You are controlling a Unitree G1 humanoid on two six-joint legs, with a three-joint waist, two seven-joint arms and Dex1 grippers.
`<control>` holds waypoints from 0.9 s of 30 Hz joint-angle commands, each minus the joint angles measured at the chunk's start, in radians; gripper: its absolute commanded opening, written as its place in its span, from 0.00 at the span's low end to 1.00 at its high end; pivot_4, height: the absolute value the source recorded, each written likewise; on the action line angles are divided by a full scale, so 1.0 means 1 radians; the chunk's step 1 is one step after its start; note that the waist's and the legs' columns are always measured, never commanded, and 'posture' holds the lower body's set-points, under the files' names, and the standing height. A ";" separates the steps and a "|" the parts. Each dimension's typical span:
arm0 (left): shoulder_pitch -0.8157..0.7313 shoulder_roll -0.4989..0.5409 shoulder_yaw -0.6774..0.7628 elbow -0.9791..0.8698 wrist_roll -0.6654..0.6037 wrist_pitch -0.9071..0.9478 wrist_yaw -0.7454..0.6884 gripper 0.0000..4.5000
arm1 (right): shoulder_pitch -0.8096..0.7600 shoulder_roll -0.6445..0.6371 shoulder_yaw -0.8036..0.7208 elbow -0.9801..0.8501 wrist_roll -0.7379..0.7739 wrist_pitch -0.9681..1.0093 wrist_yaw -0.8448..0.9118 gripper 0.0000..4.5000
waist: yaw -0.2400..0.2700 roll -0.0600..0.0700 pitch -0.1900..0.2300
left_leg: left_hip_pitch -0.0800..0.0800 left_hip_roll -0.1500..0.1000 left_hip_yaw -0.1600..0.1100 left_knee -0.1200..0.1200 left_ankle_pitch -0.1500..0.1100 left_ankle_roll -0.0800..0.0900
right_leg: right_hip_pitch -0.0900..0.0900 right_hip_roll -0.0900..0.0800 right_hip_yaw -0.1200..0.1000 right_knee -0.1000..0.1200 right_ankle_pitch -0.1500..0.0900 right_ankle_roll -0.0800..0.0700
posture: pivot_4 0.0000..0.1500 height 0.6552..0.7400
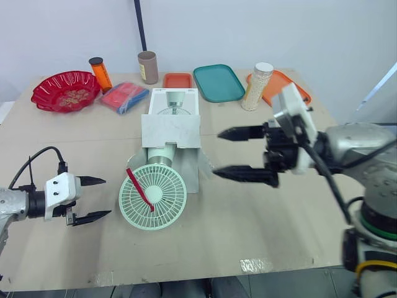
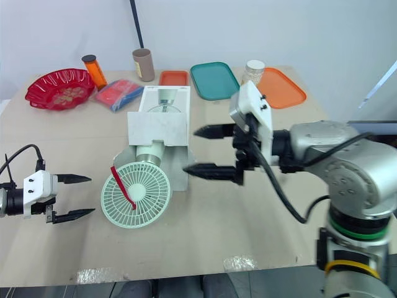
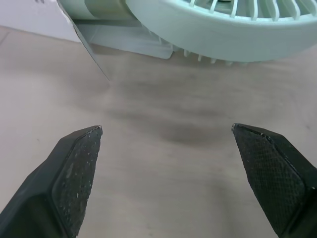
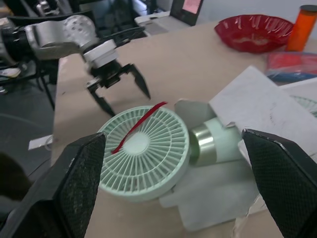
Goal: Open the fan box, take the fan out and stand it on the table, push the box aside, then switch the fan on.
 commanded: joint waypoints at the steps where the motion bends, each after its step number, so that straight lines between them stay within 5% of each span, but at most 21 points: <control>1: -0.028 -0.009 0.001 0.033 0.017 -0.084 -0.031 1.00 | 0.010 -0.092 0.022 -0.044 0.040 -0.055 0.082 1.00 | -0.001 0.000 0.000 | 0.000 0.000 0.000 0.000 0.000 0.000 | 0.000 0.000 0.000 0.000 0.000 0.000 | 1.00 1.00; 13: -0.180 -0.068 -0.034 0.181 0.073 -0.335 -0.039 1.00 | -0.010 -0.128 0.098 0.022 0.038 -0.111 0.024 1.00 | 0.000 0.000 0.000 | -0.001 0.000 0.000 0.004 0.000 0.001 | 0.001 0.001 0.000 0.000 0.001 0.001 | 1.00 1.00; 27: -0.269 -0.071 -0.135 0.376 0.106 -0.908 -0.081 1.00 | -0.052 -0.150 0.099 0.060 0.136 -0.072 0.011 1.00 | 0.002 0.000 0.000 | -0.001 0.001 0.000 0.010 -0.002 0.004 | 0.002 0.001 -0.001 0.002 0.001 0.001 | 1.00 1.00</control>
